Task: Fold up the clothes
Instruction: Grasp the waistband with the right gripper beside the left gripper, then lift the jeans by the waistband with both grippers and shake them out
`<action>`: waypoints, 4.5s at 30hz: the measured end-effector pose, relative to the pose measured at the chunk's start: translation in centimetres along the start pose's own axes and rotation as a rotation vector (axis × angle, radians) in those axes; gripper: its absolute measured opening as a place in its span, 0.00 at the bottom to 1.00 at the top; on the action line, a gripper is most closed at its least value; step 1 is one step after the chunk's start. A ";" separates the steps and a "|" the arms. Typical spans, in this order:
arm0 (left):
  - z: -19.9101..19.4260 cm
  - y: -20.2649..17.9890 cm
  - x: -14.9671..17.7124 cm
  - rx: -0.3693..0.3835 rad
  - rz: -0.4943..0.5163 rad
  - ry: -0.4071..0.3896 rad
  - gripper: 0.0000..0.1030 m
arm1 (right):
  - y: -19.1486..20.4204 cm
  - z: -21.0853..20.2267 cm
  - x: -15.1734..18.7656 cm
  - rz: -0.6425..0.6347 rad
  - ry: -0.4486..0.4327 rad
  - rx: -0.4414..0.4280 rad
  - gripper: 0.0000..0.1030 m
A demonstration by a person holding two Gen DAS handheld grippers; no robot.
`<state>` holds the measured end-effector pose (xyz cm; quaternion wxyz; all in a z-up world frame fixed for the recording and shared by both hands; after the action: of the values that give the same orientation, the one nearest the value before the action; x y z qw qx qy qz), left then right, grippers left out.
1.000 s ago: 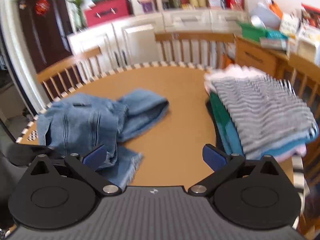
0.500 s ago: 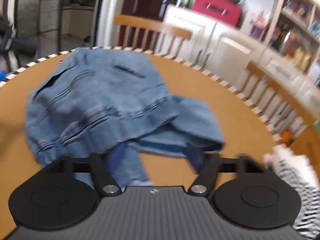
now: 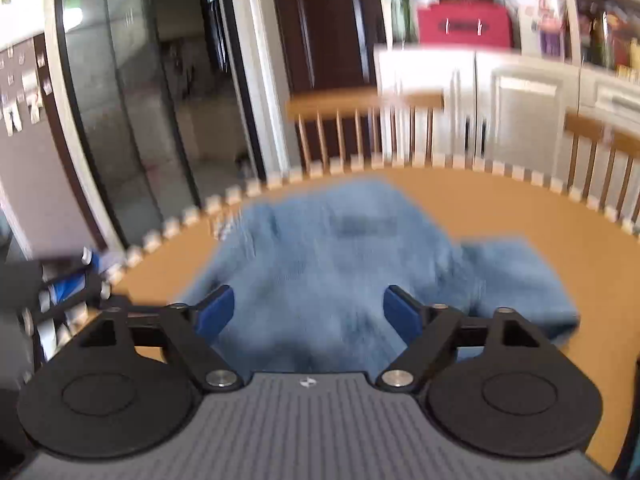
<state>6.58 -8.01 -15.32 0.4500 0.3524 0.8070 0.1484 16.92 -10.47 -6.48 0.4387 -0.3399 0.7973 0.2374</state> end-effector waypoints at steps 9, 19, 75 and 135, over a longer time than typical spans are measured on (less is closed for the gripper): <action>1.4 -1.7 0.4 0.054 -0.060 0.032 0.81 | -3.9 -0.2 6.6 -0.125 0.235 0.237 0.79; 0.7 -1.9 0.9 0.009 0.001 0.045 0.81 | -1.8 1.7 5.7 0.094 0.175 0.106 0.54; -8.8 29.9 -2.9 -0.414 -0.407 -0.145 0.20 | -1.3 -6.9 -19.0 -0.335 -0.175 -0.113 0.13; 42.9 34.4 -4.5 0.083 -0.725 0.156 0.55 | -37.2 11.1 -5.9 0.594 0.155 0.828 0.40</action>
<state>58.76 9.88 -17.03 0.3956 0.0494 0.9167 -0.0271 53.09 -25.43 -10.01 0.3896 0.0869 0.9168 -0.0096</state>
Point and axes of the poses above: each gripper's, at about its wrist camera, not at the fingertips, and z roughly the way its jaws point, y to its left, x to its underside, the point moved 7 cm from there along z, roughly the way its jaws point, and after that the axes turned 3 degrees about x, right-handed, at the moved point
